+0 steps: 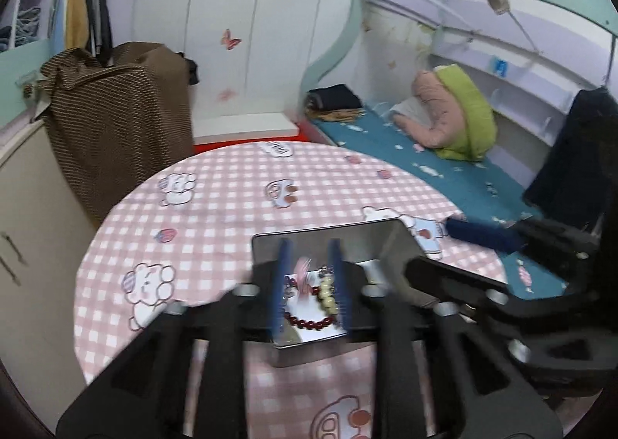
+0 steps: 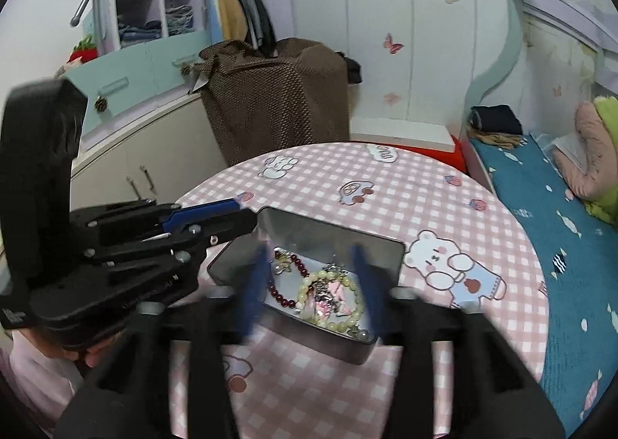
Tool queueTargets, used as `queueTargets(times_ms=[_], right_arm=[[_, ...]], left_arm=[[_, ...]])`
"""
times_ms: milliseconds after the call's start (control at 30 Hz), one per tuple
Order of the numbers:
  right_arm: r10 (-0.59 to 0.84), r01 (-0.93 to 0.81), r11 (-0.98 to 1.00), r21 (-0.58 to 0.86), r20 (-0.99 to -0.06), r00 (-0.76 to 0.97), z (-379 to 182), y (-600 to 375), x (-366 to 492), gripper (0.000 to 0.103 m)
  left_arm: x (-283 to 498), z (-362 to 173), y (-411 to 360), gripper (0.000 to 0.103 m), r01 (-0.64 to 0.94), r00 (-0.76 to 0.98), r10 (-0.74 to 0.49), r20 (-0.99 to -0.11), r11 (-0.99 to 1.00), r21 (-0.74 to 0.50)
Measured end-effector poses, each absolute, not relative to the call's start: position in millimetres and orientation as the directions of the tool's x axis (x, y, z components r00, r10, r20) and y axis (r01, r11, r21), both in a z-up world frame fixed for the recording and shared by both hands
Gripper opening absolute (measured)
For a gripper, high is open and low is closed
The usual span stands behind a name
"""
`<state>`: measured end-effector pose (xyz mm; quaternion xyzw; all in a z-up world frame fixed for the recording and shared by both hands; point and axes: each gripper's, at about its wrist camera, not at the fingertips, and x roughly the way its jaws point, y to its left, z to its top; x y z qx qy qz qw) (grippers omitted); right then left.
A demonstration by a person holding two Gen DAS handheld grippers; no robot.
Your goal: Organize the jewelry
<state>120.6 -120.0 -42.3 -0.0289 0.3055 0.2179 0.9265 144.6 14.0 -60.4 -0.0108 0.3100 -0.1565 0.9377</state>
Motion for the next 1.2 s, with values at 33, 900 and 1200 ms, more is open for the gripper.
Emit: queueTargets(times_ms=[33,900,1200], right_arm=[[0.384,-0.417,0.905,0.079,-0.575,0.723,-40,-121,119,0.06],[0.163,-0.161,0.987,0.029,-0.089,0.983,73,-158,3,0.094],[0.151,-0.148,0.988,0.038,-0.103,0.983,63,-158,-8,0.096]], left_arm=[[143,-59,16,0.049,0.271,0.766,-0.287,-0.575,0.956,-0.116],[26,79,8,0.091,0.06,0.969,-0.056,-0.242,0.998,0.011],[13,78,7,0.092,0.035,0.967,-0.03,-0.252,0.999,0.013]])
